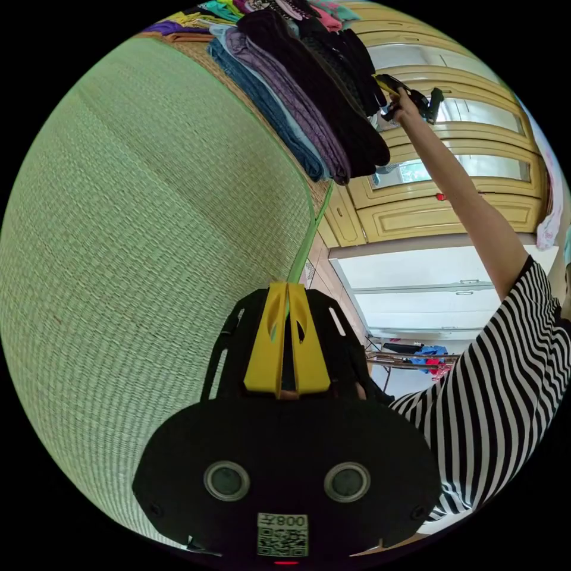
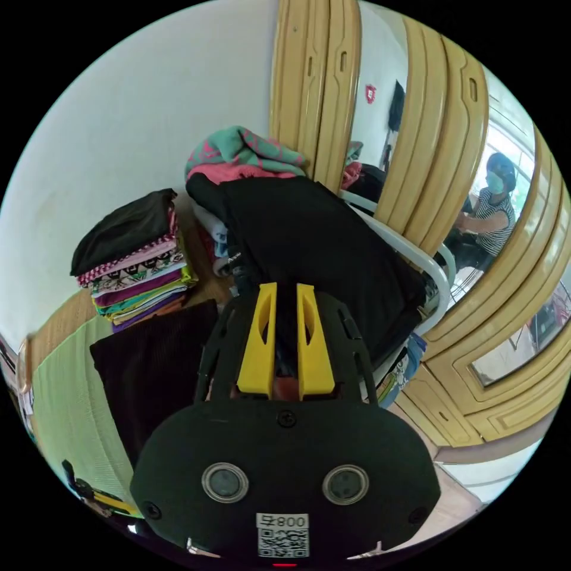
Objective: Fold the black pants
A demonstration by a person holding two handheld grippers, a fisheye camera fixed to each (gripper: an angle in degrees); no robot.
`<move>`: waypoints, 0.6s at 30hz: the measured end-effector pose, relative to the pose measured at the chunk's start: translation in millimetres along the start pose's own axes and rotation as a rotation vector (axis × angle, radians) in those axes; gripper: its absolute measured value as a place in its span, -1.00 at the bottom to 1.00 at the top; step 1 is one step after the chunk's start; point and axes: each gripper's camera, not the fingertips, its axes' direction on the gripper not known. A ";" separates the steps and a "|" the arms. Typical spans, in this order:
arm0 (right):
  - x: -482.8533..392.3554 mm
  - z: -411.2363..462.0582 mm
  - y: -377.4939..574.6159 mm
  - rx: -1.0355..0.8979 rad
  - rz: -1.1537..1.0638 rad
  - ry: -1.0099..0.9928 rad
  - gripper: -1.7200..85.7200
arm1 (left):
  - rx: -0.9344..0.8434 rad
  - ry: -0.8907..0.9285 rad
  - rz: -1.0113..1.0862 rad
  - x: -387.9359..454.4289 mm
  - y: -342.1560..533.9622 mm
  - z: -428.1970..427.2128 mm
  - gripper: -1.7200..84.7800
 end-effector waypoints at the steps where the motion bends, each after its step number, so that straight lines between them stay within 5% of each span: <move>1: 0.0 0.5 -3.6 -0.002 0.001 -0.009 -0.86 | -0.002 0.003 -0.001 -2.7 10.9 -1.7 -0.96; 7: 12.4 -10.4 -40.1 0.013 0.092 -0.146 -0.94 | 0.004 0.033 -0.016 -16.9 69.0 -12.5 -0.96; 18: -48.5 -116.6 -100.6 0.221 0.005 -0.828 -0.96 | 0.152 0.105 -0.035 -28.9 188.9 -58.0 -0.96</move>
